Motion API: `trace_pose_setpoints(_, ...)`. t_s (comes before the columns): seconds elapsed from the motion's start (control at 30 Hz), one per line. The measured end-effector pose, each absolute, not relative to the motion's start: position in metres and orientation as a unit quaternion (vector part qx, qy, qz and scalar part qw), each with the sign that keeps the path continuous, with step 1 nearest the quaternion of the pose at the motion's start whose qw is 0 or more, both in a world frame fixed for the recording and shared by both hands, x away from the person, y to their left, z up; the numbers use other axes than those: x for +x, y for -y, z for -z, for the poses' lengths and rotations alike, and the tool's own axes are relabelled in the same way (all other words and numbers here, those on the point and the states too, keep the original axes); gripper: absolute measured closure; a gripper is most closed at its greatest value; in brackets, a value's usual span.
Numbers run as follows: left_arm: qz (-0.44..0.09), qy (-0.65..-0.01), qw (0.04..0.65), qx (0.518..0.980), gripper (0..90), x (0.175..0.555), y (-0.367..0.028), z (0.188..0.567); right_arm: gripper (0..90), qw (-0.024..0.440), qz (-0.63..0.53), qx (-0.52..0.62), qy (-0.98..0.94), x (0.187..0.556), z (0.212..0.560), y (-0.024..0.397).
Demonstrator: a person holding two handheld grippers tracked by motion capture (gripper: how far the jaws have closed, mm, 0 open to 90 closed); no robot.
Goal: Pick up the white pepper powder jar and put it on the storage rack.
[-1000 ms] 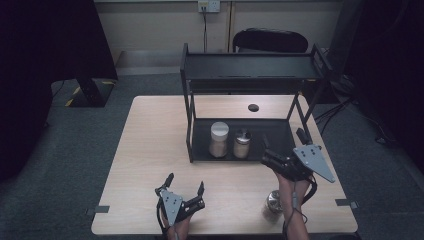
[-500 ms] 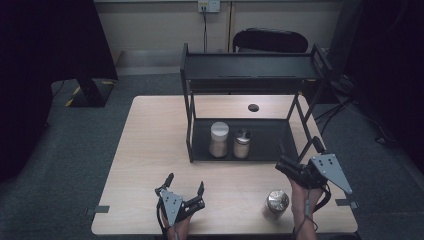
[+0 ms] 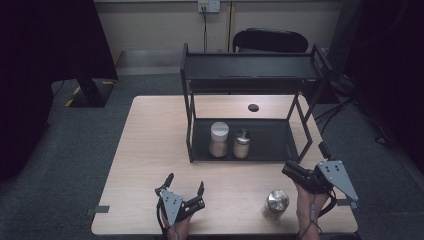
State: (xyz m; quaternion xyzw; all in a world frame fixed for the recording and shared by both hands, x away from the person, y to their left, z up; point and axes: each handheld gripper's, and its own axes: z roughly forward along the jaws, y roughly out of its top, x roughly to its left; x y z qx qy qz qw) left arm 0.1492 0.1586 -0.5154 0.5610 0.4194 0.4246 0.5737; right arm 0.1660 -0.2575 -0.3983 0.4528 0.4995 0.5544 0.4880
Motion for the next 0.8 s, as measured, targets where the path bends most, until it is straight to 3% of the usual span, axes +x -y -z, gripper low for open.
trace_pose_setpoints(0.8,-0.425,-0.420,0.574,0.561,0.3,0.149,-0.159,0.515,0.0,0.488,-0.532,0.488,-0.491,0.163,0.440,0.266)
